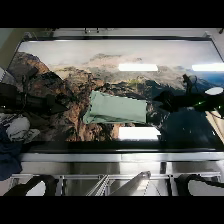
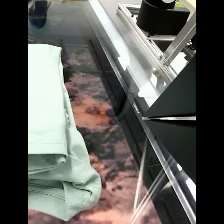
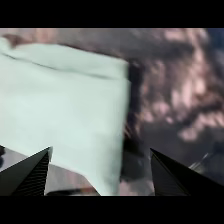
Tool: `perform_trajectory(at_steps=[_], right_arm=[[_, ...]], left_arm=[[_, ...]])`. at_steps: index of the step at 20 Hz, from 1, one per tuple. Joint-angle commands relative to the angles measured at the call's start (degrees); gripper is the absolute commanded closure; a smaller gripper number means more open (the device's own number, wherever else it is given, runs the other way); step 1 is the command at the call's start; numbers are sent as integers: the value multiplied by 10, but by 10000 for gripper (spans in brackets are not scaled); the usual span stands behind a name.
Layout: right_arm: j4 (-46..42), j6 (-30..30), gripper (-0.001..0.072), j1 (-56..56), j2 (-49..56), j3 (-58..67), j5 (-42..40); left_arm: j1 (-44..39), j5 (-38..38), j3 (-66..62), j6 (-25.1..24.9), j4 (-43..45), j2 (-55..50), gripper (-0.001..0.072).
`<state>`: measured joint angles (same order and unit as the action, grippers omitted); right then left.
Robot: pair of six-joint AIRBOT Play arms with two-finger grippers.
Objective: Fold the shirts.
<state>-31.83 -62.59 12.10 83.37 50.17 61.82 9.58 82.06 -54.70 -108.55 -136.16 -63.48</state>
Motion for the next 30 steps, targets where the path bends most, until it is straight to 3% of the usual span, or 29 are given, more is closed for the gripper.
perform_trajectory(at_steps=[1,8,11,12,13,18,20,23,25,27,30], right_arm=[[53,23,15,17,45,-52,15],[248,106,22,-102,129,-51,2],[339,159,262,-129,136,-51,2],[360,175,517,-128,134,-51,9],[377,183,692,-120,132,-51,21],[380,171,694,51,-1,-51,33],[322,125,694,195,-99,-51,20],[96,10,694,445,-243,-51,5],[-61,-35,694,582,-301,-51,-1],[-211,-94,694,655,-311,-53,-29],[-431,-182,694,678,-282,-55,-28]], left_arm=[[1,0,10,-5,-4,3,682],[1,5,10,-5,-4,3,683],[1,7,10,-5,-4,3,682],[1,7,10,-5,-4,3,682],[1,7,10,-5,-4,3,682],[0,3,10,-5,-2,3,682],[0,-10,10,-9,2,3,682],[0,-44,10,-21,1,3,682],[0,-54,10,-30,1,3,682],[0,-54,10,-38,2,3,682],[0,-41,10,-46,2,3,682]])
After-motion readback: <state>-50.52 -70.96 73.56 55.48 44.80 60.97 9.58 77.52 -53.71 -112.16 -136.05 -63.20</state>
